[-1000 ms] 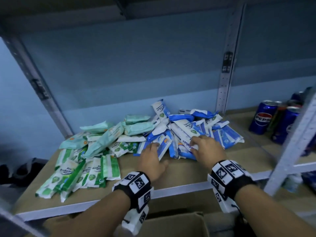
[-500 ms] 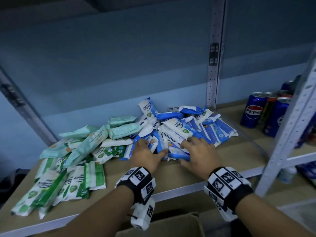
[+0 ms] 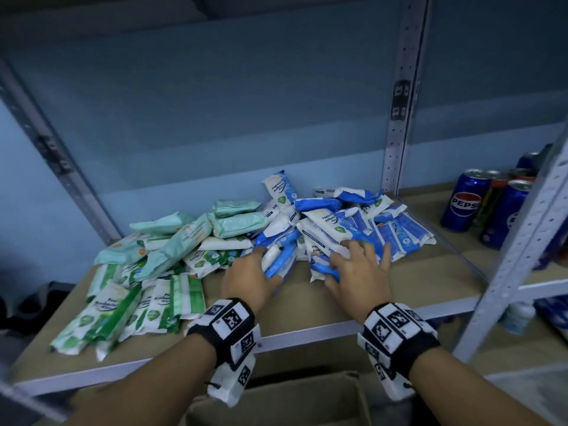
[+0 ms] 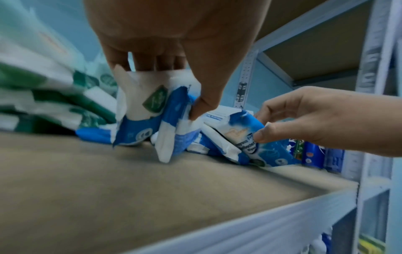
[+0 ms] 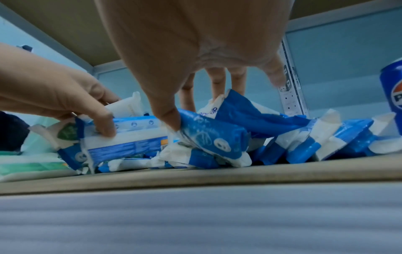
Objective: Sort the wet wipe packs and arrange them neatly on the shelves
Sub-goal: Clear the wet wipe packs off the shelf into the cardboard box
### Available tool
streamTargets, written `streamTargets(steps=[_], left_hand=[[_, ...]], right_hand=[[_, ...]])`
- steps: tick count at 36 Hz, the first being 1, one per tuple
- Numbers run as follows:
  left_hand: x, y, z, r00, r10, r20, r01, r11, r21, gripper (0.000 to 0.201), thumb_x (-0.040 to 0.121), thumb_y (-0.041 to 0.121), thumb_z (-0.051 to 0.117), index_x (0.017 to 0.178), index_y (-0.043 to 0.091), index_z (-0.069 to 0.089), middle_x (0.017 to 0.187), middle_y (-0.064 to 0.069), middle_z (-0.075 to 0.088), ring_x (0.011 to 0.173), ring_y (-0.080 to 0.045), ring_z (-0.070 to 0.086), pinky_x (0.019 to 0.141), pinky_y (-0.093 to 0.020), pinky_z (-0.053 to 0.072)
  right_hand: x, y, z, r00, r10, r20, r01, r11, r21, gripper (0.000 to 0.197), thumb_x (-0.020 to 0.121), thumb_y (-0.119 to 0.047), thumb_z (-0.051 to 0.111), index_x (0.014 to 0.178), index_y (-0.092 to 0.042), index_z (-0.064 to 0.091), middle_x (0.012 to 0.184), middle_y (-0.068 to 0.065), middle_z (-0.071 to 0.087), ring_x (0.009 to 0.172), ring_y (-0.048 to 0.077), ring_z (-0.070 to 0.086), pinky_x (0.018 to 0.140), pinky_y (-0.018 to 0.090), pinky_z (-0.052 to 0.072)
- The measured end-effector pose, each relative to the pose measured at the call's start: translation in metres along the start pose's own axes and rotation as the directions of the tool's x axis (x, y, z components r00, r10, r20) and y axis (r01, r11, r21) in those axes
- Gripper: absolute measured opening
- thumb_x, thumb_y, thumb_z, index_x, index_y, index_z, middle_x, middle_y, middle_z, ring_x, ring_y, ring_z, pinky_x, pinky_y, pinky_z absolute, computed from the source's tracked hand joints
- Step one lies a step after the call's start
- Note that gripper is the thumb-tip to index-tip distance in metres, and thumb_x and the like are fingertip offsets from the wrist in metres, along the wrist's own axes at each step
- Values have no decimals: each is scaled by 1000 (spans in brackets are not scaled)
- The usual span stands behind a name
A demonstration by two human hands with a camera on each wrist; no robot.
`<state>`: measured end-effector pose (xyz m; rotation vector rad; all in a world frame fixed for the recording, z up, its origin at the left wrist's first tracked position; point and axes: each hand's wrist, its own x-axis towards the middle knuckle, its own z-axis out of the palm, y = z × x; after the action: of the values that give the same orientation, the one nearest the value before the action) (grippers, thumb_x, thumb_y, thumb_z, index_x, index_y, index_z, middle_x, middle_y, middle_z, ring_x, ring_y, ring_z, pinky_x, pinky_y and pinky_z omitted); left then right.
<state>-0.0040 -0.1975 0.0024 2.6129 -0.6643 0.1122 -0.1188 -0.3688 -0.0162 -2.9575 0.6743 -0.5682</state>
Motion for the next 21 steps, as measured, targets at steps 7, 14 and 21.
streamTargets(steps=[7, 14, 21], left_hand=[[-34, -42, -25, 972, 233, 31, -228, 906, 357, 48, 62, 30, 80, 108, 25, 68, 86, -2, 70, 79, -29, 66, 67, -36, 45], [-61, -65, -22, 956, 210, 206, -285, 830, 479, 64, 90, 45, 53, 149, 28, 33, 133, -1, 56, 117, -28, 51, 95, -36, 40], [-62, -73, -35, 956, 150, 253, -219, 937, 271, 66, 85, 56, 58, 146, 38, 40, 148, 5, 44, 130, -26, 40, 106, -37, 35]], right_hand=[[-27, -23, -3, 980, -151, -127, 173, 968, 184, 20, 74, -33, 67, 84, -17, 60, 88, 1, 60, 65, 27, 60, 58, 34, 46], [-34, -53, 2, 939, -279, 200, 283, 959, 6, 36, 63, -33, 80, 94, -20, 66, 88, 3, 65, 83, 29, 64, 68, 40, 51], [-34, -41, -5, 900, -210, 382, 247, 968, -49, 49, 82, -41, 55, 129, -35, 44, 126, -2, 57, 113, 28, 53, 104, 44, 32]])
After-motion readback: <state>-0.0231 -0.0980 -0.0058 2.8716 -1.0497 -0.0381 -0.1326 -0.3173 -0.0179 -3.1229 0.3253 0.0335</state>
